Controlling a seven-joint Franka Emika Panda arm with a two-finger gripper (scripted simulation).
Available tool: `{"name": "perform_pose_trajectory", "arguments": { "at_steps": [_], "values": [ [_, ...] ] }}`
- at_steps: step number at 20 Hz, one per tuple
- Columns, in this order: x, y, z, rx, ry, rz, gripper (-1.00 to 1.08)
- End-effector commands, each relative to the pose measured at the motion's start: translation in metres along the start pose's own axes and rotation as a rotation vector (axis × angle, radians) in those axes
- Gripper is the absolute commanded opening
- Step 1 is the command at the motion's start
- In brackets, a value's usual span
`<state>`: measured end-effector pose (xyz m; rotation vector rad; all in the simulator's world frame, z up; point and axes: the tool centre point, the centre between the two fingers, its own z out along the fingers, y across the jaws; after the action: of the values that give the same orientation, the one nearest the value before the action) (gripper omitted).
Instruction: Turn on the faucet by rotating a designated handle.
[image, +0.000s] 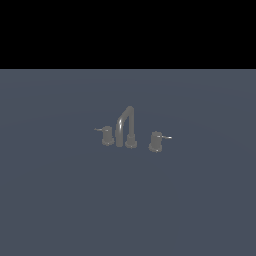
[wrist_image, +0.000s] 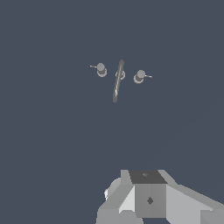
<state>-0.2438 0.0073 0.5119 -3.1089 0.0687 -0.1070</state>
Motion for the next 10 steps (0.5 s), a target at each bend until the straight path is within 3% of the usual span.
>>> {"name": "perform_pose_trajectory", "arguments": {
  "at_steps": [1, 10],
  "values": [
    [0.0, 0.0, 0.0, 0.0, 0.0, 0.0, -1.0],
    [0.009, -0.004, 0.014, -0.002, -0.001, 0.054, -1.0]
  ]
}}
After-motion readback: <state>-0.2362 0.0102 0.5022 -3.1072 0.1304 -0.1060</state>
